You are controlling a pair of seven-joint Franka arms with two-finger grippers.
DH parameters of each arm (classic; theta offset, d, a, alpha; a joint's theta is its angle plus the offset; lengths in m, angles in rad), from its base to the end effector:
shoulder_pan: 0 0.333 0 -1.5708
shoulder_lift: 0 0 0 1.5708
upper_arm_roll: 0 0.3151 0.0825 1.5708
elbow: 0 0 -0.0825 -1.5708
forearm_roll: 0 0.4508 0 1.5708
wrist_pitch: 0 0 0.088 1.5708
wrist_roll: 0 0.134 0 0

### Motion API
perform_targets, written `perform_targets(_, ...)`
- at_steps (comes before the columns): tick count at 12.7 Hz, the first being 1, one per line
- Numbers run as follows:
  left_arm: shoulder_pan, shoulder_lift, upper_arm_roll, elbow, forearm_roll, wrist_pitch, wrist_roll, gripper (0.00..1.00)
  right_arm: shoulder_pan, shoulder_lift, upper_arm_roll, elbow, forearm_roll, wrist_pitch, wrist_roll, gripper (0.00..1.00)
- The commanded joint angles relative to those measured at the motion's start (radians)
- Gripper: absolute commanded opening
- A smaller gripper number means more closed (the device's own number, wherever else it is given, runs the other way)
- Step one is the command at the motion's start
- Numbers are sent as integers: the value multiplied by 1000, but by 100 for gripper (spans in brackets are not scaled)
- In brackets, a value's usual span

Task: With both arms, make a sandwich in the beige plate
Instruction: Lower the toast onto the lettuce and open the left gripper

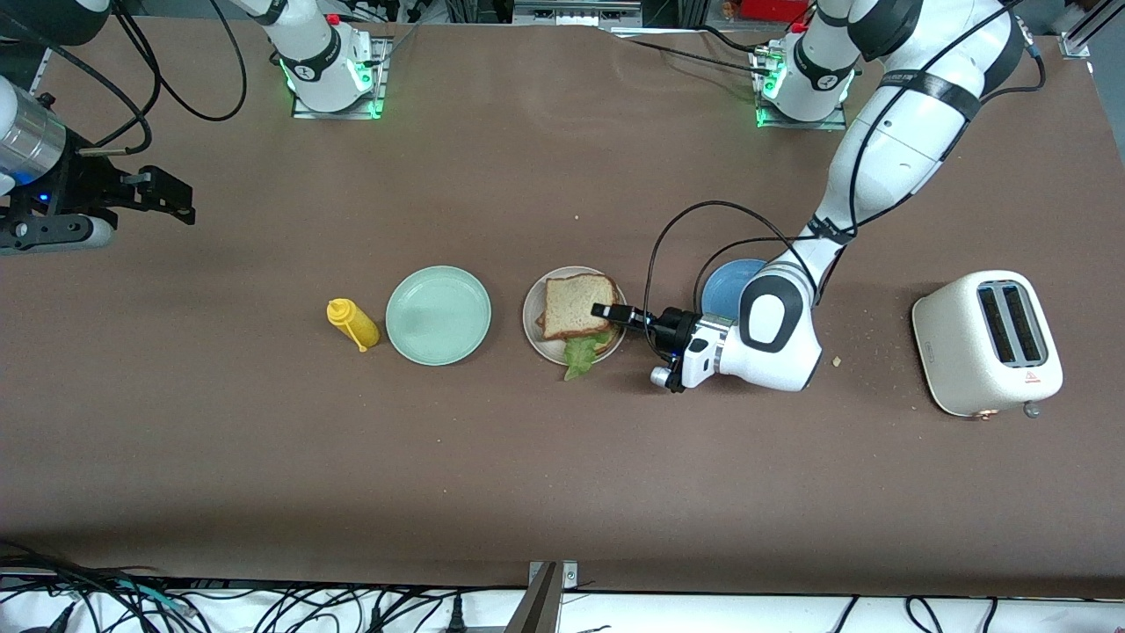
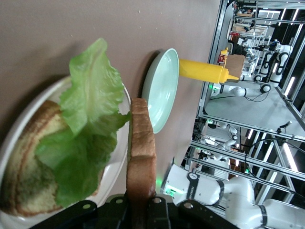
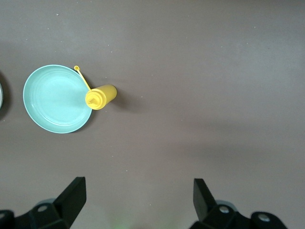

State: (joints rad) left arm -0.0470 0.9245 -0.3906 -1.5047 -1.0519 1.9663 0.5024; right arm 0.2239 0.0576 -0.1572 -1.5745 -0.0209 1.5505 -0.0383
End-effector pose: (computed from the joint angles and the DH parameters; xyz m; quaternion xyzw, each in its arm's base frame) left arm 0.6476 -0.3551 0.1036 0.8107 -0.0624 -0.1661 0.5579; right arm 0.6308 0.0415 0.5573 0.9977 0.0526 -0.0402 0.0155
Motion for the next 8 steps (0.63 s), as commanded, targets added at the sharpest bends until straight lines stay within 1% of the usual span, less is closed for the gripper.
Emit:
perform_targets(1, -1, -6, 19, 1, -16, 13, 48, 13, -6, 11, 4, 30, -17, -26, -2, 100)
perform_targets(2, 1, -9, 27, 1, -4, 14, 48, 89, -6, 11, 4, 30, -17, -24, -2, 100)
perform_targets(3, 6, -13, 29, 1, -2, 13, 53, 100, -6, 11, 4, 30, -17, -24, 0, 100)
perform_targets(5, 13, -26, 30, 1, 7, 13, 51, 100, -6, 11, 4, 30, -16, -24, 5, 100)
perform_targets(8, 21, -45, 30, 1, 79, 13, 47, 100, -15, 11, -10, 31, -16, -17, 5, 100)
